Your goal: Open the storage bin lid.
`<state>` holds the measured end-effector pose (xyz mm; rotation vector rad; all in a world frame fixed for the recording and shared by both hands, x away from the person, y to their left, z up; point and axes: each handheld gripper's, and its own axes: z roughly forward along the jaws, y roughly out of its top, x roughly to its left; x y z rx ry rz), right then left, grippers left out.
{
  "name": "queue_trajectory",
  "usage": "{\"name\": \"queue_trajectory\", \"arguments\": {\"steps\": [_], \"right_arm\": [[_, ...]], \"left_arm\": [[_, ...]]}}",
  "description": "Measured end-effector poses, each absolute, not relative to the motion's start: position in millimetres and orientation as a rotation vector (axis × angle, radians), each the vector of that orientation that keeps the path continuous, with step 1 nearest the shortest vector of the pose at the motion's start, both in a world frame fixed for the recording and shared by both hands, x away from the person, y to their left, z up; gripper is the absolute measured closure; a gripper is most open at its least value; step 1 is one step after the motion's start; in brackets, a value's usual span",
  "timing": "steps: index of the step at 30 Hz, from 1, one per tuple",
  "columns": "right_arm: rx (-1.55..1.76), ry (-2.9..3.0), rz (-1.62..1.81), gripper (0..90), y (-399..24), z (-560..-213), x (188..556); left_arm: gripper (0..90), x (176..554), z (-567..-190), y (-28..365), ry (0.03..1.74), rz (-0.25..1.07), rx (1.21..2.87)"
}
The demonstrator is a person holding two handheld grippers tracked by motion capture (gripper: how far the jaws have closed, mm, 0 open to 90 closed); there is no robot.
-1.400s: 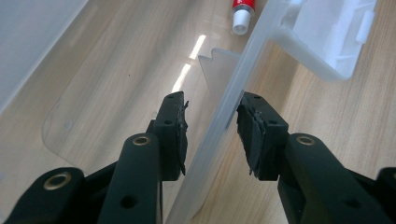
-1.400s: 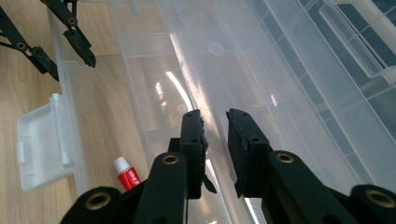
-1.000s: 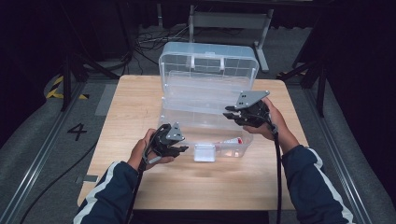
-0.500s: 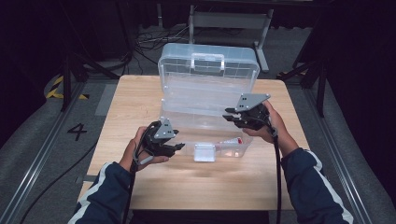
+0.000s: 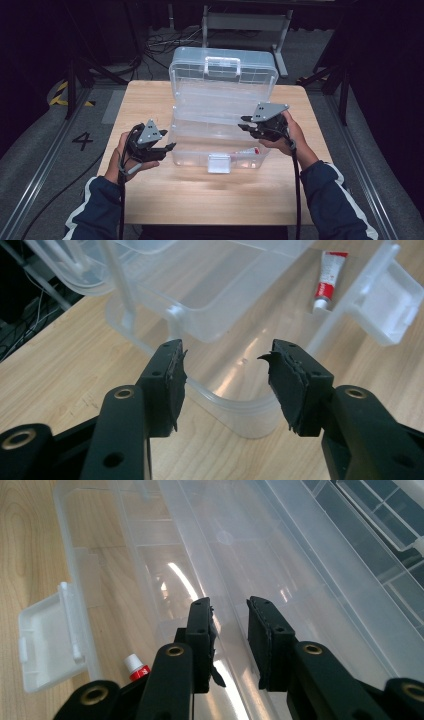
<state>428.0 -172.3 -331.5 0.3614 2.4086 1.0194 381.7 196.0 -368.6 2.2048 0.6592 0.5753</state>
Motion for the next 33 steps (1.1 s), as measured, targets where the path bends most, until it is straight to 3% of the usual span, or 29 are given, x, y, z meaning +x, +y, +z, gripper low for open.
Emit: {"name": "queue_trajectory", "arguments": {"steps": [12, 20, 22, 27, 28, 33], "right_arm": [[0.363, 2.398, 1.016, 71.5, -171.9, -332.5, 426.8], [0.383, 2.389, 1.011, 70.3, -171.4, -332.9, 425.4], [0.383, 2.388, 1.004, 69.9, -170.9, -332.9, 425.0], [0.382, 2.384, 0.990, 69.4, -170.2, -333.0, 424.1], [0.381, 2.384, 0.987, 69.4, -169.9, -333.0, 423.9], [0.385, 2.382, 0.975, 69.1, -168.5, -332.9, 423.0]], "left_arm": [[52.4, 419.3, -349.3, 217.1, 0.781, 0.692, 2.153], [73.4, 440.9, -319.1, 214.8, 0.743, 0.652, 2.116], [77.0, 443.7, -312.4, 210.7, 0.739, 0.711, 2.127], [83.8, 450.6, -303.8, 205.4, 0.723, 0.687, 2.098], [88.5, 453.5, -302.7, 201.9, 0.721, 0.675, 2.079], [89.9, 462.3, -303.5, 193.8, 0.719, 0.652, 2.052]]}}
